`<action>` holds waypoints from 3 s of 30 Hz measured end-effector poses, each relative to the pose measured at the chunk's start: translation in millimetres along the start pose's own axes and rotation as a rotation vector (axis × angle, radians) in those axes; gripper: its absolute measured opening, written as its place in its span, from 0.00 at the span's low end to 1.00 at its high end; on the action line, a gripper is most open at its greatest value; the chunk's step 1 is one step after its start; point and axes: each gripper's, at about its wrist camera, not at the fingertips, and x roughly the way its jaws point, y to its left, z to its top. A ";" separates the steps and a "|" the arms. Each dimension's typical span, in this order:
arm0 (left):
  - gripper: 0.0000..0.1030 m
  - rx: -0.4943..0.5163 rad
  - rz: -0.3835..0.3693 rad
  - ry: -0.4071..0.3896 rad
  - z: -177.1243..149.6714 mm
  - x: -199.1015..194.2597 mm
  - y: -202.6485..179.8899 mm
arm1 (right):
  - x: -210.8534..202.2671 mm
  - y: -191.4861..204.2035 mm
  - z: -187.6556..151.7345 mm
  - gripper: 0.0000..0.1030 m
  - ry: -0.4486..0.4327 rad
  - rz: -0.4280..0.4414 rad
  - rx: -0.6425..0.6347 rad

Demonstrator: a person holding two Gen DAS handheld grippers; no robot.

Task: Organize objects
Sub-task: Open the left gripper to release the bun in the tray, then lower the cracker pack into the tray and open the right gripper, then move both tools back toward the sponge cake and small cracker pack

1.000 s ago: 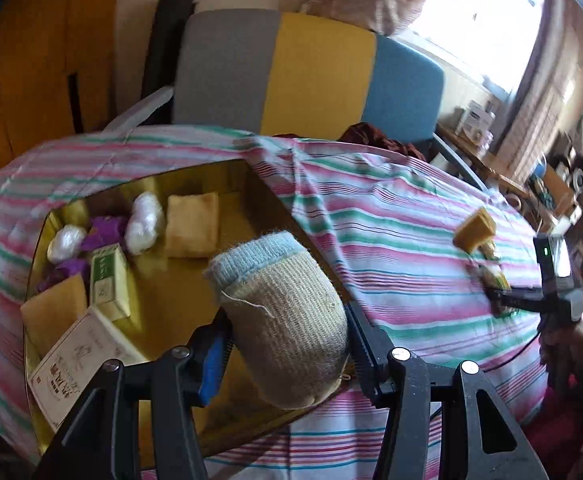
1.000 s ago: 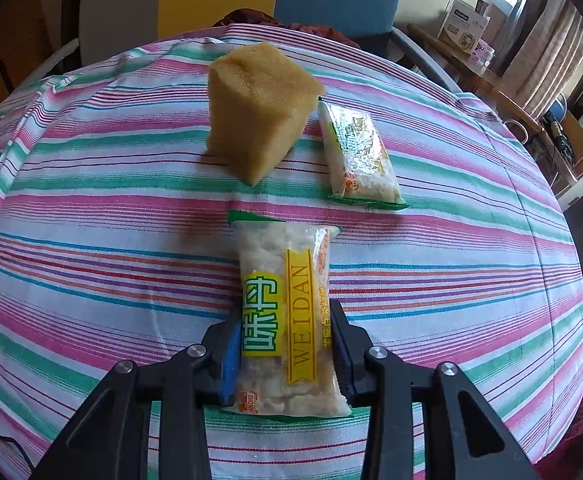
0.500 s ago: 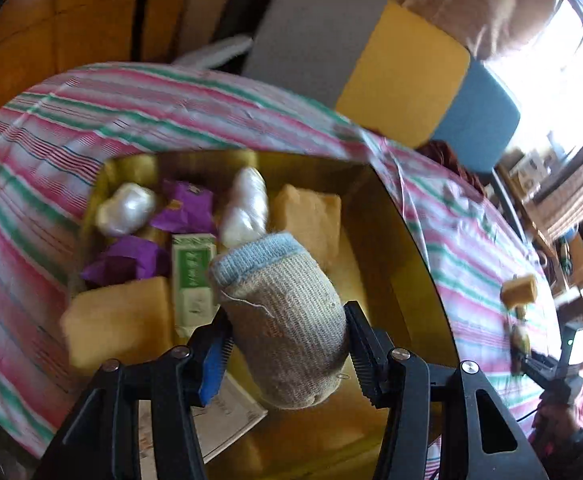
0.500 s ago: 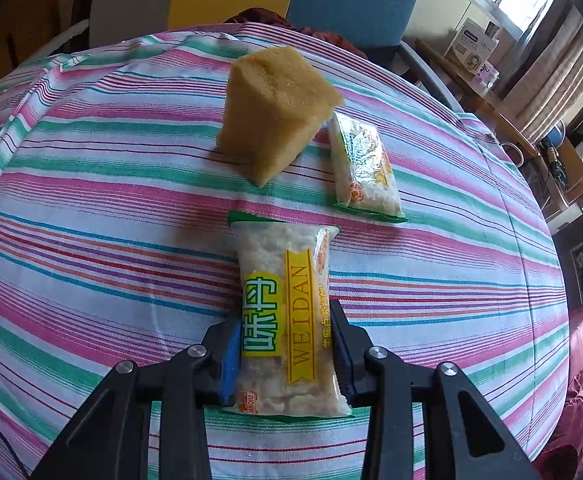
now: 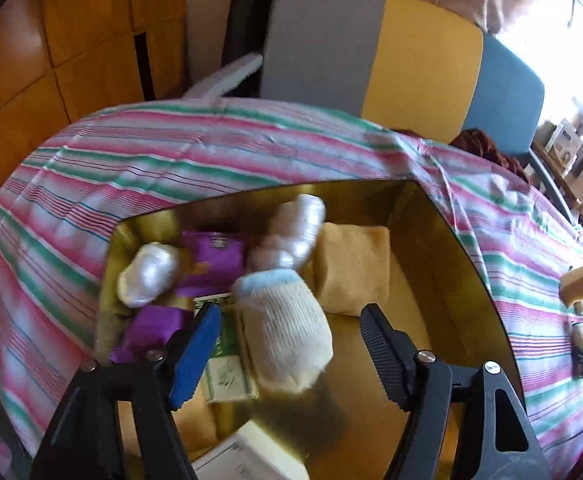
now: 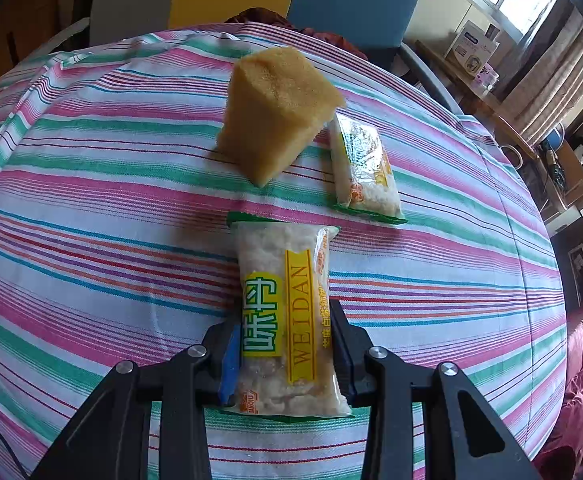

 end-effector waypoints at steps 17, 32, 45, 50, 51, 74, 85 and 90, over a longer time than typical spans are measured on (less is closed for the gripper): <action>0.71 0.003 0.049 -0.171 -62.0 -80.0 25.9 | -51.3 54.1 23.9 0.37 -0.025 0.202 0.060; 0.74 -0.070 0.062 -0.194 -73.7 -92.5 63.5 | -132.6 310.4 81.5 0.37 0.015 0.560 -0.262; 0.77 -0.100 0.066 -0.195 -77.7 -90.1 71.7 | -115.4 336.9 101.6 0.45 -0.010 0.448 -0.232; 0.78 -0.091 0.067 -0.201 -78.3 -92.2 66.6 | -128.2 319.2 83.3 0.45 -0.074 0.464 -0.219; 0.78 -0.087 0.064 -0.202 -78.9 -93.1 64.5 | -132.1 315.5 78.5 0.45 -0.096 0.465 -0.218; 0.80 0.080 0.037 -0.217 -90.5 -111.4 1.4 | -154.9 188.3 0.5 0.45 -0.288 0.321 -0.180; 0.81 0.187 0.015 -0.213 -92.6 -113.5 -36.8 | -125.7 96.5 4.4 0.45 -0.250 0.157 -0.056; 0.82 0.239 0.001 -0.209 -93.6 -113.0 -58.6 | -97.5 35.0 4.6 0.45 -0.225 0.054 0.103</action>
